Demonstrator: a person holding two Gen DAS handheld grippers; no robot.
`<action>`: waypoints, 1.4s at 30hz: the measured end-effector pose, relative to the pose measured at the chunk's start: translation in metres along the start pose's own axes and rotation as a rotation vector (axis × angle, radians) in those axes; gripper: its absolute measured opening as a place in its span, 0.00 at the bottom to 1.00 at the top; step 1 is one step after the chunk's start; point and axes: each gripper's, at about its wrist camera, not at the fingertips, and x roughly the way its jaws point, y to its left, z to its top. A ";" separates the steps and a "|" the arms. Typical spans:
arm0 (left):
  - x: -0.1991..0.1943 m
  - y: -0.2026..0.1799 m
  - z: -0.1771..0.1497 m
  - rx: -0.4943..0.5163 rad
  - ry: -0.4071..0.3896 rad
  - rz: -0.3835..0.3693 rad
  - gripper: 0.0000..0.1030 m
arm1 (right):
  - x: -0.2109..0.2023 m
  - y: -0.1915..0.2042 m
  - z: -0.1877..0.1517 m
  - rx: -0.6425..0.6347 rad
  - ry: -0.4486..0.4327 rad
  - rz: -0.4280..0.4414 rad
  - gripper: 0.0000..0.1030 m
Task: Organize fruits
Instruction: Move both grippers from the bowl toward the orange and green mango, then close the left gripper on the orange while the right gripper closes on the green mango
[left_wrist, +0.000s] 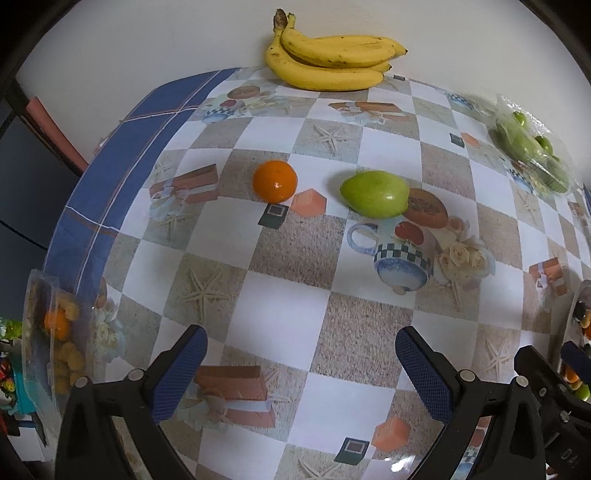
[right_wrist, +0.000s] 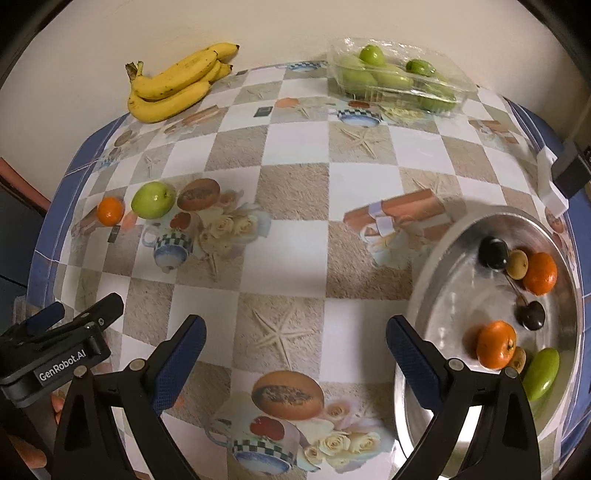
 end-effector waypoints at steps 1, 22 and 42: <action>0.000 0.000 0.002 0.003 -0.005 -0.004 1.00 | 0.000 0.001 0.001 0.002 -0.003 0.001 0.95; -0.001 0.053 0.080 0.055 -0.043 -0.098 0.99 | 0.013 0.056 0.048 -0.053 -0.062 0.120 0.95; 0.049 0.070 0.106 -0.032 0.061 -0.213 0.88 | 0.056 0.131 0.083 -0.202 -0.037 0.113 0.95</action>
